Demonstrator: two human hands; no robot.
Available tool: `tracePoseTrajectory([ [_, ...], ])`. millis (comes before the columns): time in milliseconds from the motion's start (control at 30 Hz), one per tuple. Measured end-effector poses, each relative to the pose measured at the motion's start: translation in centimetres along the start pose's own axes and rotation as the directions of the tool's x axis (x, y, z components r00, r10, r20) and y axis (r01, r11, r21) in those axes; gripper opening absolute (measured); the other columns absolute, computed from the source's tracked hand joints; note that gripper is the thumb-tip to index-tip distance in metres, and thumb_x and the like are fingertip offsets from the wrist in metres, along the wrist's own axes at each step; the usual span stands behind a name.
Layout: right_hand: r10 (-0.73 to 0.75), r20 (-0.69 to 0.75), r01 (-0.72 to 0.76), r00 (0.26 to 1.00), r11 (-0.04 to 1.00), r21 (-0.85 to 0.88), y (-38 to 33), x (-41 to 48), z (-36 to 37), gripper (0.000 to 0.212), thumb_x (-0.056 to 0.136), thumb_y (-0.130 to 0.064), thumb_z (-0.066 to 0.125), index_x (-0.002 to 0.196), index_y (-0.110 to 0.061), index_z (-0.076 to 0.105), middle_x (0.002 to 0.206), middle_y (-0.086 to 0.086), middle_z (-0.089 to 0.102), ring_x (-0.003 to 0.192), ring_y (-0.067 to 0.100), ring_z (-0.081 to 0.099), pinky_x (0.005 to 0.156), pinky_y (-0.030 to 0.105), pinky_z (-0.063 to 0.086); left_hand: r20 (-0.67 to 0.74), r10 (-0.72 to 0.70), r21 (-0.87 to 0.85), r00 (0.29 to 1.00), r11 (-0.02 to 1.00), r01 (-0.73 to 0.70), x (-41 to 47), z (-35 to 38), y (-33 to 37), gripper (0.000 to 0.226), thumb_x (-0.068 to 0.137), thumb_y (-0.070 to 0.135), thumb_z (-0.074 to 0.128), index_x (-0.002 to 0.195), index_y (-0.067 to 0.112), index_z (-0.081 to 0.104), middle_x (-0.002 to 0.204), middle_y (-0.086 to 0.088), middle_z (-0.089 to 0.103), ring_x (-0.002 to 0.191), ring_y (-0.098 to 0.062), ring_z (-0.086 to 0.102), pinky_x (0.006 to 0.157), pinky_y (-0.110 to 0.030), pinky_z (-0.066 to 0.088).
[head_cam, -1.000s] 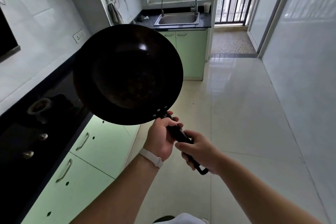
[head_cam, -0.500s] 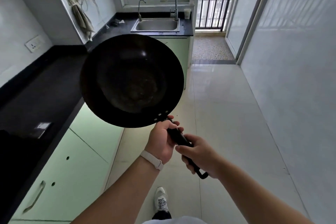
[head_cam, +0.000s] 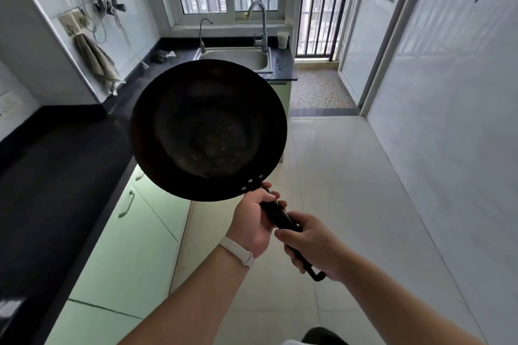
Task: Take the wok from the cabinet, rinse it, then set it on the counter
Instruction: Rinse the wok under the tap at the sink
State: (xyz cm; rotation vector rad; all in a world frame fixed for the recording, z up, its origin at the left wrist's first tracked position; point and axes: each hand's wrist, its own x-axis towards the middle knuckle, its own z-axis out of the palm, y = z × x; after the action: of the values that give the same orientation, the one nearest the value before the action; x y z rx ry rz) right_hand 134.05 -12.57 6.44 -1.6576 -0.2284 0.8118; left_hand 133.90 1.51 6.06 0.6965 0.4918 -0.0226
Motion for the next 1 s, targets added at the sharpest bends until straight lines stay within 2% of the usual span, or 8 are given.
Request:
tracePoseTrajectory([
  [167, 0.015, 0.013, -0.014, 1.0, 1.0, -0.003, -1.1, 7.8, -4.3, 0.006, 0.097, -0.005, 0.058, 0.102, -0.005, 0.06, 0.053, 0.006, 0.05, 0.039, 0.019, 0.041, 0.037, 0.023, 0.037, -0.027, -0.015, -0.014, 1.0, 1.0, 0.015, 8.2, 2.0, 1.8, 0.018, 0.083, 0.001, 0.042, 0.096, 0.01, 0.05, 0.075, -0.005, 0.051, 0.067, -0.022, 0.054, 0.07, -0.035, 0.046],
  [400, 0.013, 0.123, -0.014, 0.992, 1.0, 0.012, -4.6, 20.7, -12.6, 0.016, 0.096, -0.005, 0.057, 0.11, 0.003, 0.058, 0.056, 0.008, 0.051, 0.036, 0.019, 0.042, 0.038, 0.025, 0.037, -0.138, 0.015, -0.008, 0.99, 1.0, -0.017, 21.3, 7.0, 5.3, 0.014, 0.083, 0.003, 0.043, 0.094, 0.01, 0.049, 0.077, -0.007, 0.048, 0.07, -0.024, 0.051, 0.071, -0.035, 0.045],
  [600, 0.018, 0.189, -0.017, 0.982, 1.0, -0.01, -9.2, 29.6, -19.0, 0.018, 0.094, -0.009, 0.058, 0.109, 0.001, 0.059, 0.057, 0.009, 0.051, 0.039, 0.02, 0.043, 0.04, 0.026, 0.039, -0.2, 0.069, -0.021, 0.977, 0.997, -0.074, 30.2, 12.3, 8.9, 0.013, 0.087, 0.002, 0.041, 0.095, 0.009, 0.05, 0.078, -0.008, 0.049, 0.072, -0.024, 0.05, 0.074, -0.036, 0.044],
  [1000, 0.061, 0.214, -0.056, 0.975, 0.998, -0.031, -14.4, 42.8, -23.7, 0.016, 0.096, -0.01, 0.058, 0.108, 0.001, 0.059, 0.057, 0.01, 0.051, 0.037, 0.019, 0.042, 0.038, 0.025, 0.037, -0.249, 0.044, -0.085, 0.968, 0.994, -0.067, 43.9, 14.3, 14.8, 0.012, 0.085, 0.002, 0.044, 0.094, 0.008, 0.05, 0.077, -0.009, 0.049, 0.071, -0.026, 0.052, 0.072, -0.036, 0.046],
])
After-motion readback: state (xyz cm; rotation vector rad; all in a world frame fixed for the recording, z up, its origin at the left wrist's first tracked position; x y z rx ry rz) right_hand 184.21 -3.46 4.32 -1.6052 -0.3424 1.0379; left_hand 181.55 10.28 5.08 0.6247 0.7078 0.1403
